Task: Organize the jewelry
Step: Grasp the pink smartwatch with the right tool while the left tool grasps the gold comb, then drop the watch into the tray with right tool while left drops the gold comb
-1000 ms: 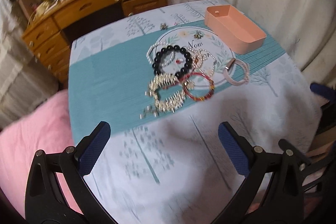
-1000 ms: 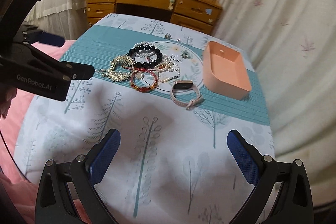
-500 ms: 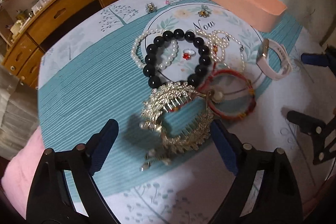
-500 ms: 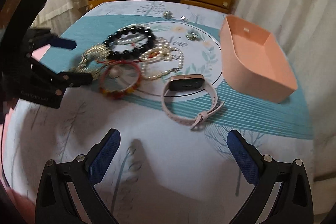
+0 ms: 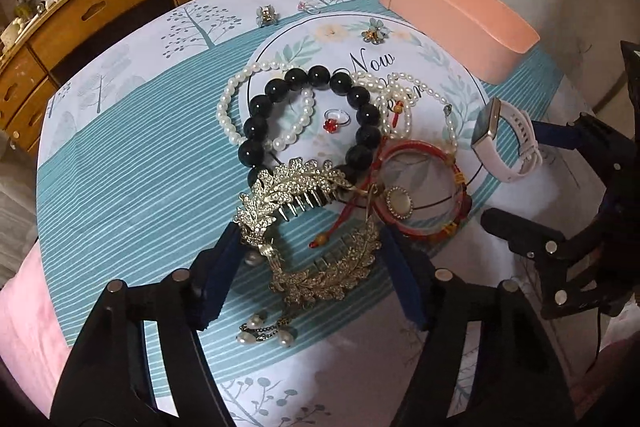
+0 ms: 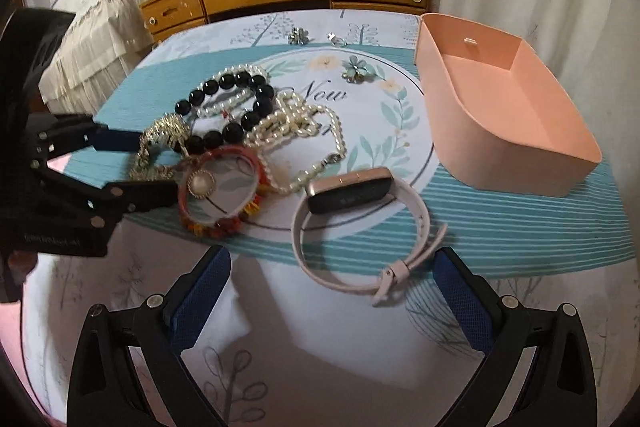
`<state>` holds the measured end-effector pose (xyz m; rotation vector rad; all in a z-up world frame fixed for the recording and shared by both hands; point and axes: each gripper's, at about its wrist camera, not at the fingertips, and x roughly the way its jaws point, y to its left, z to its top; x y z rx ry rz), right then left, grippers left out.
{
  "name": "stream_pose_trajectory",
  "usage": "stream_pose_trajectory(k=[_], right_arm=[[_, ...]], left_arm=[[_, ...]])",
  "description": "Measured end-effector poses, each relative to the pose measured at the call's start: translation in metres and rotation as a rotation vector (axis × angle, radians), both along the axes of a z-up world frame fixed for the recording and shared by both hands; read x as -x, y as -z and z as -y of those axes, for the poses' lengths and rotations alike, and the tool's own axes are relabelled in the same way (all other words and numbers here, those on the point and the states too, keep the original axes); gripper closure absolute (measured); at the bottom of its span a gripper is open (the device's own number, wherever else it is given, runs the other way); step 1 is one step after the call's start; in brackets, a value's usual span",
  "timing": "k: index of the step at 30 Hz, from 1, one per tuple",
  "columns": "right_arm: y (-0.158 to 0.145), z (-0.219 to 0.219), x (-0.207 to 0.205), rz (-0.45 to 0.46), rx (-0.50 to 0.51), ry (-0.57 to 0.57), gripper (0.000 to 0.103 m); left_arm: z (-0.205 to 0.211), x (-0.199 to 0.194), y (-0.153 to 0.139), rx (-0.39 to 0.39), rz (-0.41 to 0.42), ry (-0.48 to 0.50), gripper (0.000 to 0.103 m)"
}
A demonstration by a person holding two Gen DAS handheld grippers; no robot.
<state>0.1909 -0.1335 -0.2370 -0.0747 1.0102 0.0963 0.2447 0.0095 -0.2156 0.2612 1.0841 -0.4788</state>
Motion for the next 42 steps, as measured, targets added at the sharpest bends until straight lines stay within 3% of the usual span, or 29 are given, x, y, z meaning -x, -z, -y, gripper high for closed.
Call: stream_pose_trajectory(k=[7, 9, 12, 17, 25, 26, 27, 32, 34, 36, 38, 42], right_arm=[[-0.006, 0.002, -0.004, 0.030, 0.015, 0.036, 0.027], [-0.006, 0.002, -0.004, 0.036, 0.028, 0.033, 0.042], [-0.008, 0.002, -0.003, 0.030, 0.020, 0.008, 0.049], [-0.015, 0.004, 0.000, 0.001, -0.031, 0.022, 0.054], [-0.050, -0.009, 0.016, 0.058, -0.069, 0.018, 0.057], [-0.056, -0.011, 0.019, 0.069, -0.081, 0.010, 0.077], [-0.062, -0.013, 0.022, 0.078, -0.082, 0.008, 0.087], [-0.076, -0.020, 0.036, 0.109, -0.071, 0.028, 0.086], [-0.075, -0.016, 0.040, 0.105, -0.090, 0.065, 0.078], [-0.072, -0.011, 0.042, 0.096, -0.118, 0.102, 0.041], [-0.068, -0.006, 0.044, 0.116, -0.128, 0.116, 0.022], [-0.048, -0.007, 0.029, 0.102, -0.052, 0.082, 0.019]], left_arm=[[-0.004, 0.003, -0.005, 0.018, 0.001, -0.053, 0.036], [-0.005, 0.004, -0.009, 0.020, 0.010, -0.065, 0.036], [-0.005, 0.006, -0.017, 0.027, 0.019, -0.081, 0.036], [-0.007, 0.017, -0.038, 0.049, 0.043, -0.108, 0.037], [-0.011, 0.038, -0.085, 0.114, 0.084, -0.194, 0.036], [-0.012, 0.041, -0.093, 0.131, 0.085, -0.208, 0.036], [-0.013, 0.044, -0.101, 0.151, 0.084, -0.222, 0.036], [-0.020, 0.065, -0.131, 0.206, 0.107, -0.267, 0.036], [-0.025, 0.074, -0.136, 0.217, 0.102, -0.286, 0.036], [-0.033, 0.086, -0.143, 0.235, 0.088, -0.306, 0.036], [-0.038, 0.097, -0.145, 0.240, 0.090, -0.309, 0.036], [-0.044, 0.116, -0.151, 0.217, 0.090, -0.319, 0.036]])
